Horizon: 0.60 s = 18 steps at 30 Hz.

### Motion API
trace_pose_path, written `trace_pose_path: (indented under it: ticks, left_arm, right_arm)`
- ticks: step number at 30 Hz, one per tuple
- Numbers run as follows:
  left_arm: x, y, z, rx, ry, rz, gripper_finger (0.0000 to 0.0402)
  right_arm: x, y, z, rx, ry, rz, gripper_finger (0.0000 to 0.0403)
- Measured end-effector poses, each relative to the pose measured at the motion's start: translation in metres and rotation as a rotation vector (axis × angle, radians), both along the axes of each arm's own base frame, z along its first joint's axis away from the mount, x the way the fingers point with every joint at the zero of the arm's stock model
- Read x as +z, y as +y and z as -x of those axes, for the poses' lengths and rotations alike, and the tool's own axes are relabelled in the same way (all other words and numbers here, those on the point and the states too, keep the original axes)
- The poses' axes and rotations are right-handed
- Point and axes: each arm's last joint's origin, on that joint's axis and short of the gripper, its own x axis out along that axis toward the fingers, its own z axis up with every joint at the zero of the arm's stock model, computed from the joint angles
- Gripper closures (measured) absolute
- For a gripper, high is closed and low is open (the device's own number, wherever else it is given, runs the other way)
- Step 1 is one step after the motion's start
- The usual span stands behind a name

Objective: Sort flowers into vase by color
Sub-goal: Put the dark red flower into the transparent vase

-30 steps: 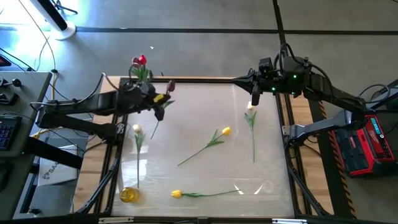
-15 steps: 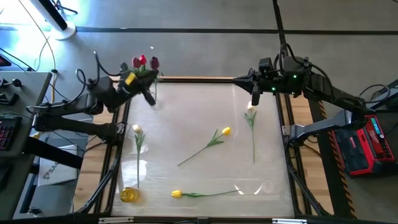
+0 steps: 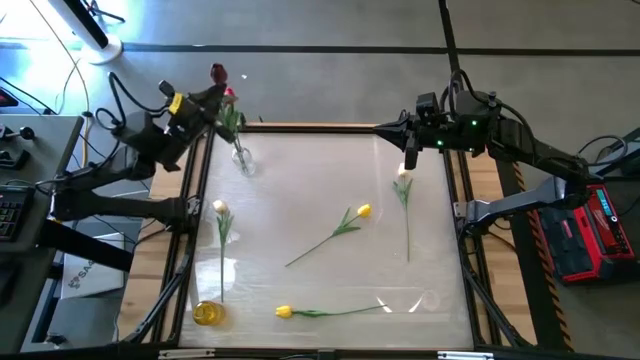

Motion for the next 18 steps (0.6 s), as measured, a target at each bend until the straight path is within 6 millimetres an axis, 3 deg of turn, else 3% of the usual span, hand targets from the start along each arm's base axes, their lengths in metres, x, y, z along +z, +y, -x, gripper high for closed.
trace_pose_path:
  ticks: [18]
  left_arm:
    - [-0.061, 0.026, 0.002, 0.020, -0.193, 0.128, 0.0401]
  right_arm:
    - [0.000, 0.000, 0.000, 0.000, 0.001, 0.000, 0.0394]
